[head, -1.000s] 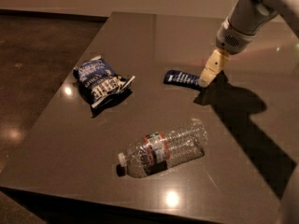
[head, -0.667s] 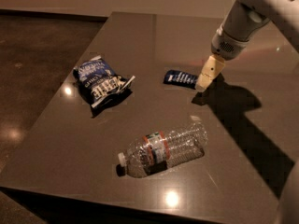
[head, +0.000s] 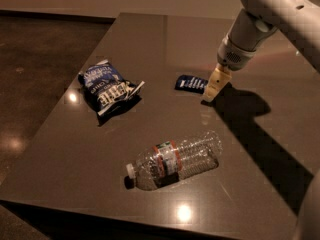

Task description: Pick rxbar blueberry

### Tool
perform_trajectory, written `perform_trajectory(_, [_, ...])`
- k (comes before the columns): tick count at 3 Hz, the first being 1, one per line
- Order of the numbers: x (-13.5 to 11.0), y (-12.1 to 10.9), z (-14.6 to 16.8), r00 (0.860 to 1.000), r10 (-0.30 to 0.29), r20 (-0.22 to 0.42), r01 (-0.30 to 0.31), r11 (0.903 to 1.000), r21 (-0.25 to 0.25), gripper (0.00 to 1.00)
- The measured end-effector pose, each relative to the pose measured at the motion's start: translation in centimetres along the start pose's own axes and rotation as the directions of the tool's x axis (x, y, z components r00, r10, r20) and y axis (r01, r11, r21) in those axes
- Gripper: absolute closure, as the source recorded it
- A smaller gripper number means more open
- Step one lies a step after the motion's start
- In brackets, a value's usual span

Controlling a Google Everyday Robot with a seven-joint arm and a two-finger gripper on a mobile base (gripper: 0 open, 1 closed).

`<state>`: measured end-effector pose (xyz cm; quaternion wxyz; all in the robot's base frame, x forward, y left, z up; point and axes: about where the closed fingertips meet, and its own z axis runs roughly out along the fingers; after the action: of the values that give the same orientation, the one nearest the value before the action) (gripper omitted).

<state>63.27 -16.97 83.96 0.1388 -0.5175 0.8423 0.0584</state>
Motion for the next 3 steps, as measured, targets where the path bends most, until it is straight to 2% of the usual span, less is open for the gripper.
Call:
perform_trajectory(1, [-0.42,0.27,0.28,1.000,0.001,0.007,-0.001,1.0000,-0.008,0.46])
perform_trajectory(3, [-0.95,0.76,-0.04,1.000,0.005,0.027,-0.004,0.9995,-0.030,0.99])
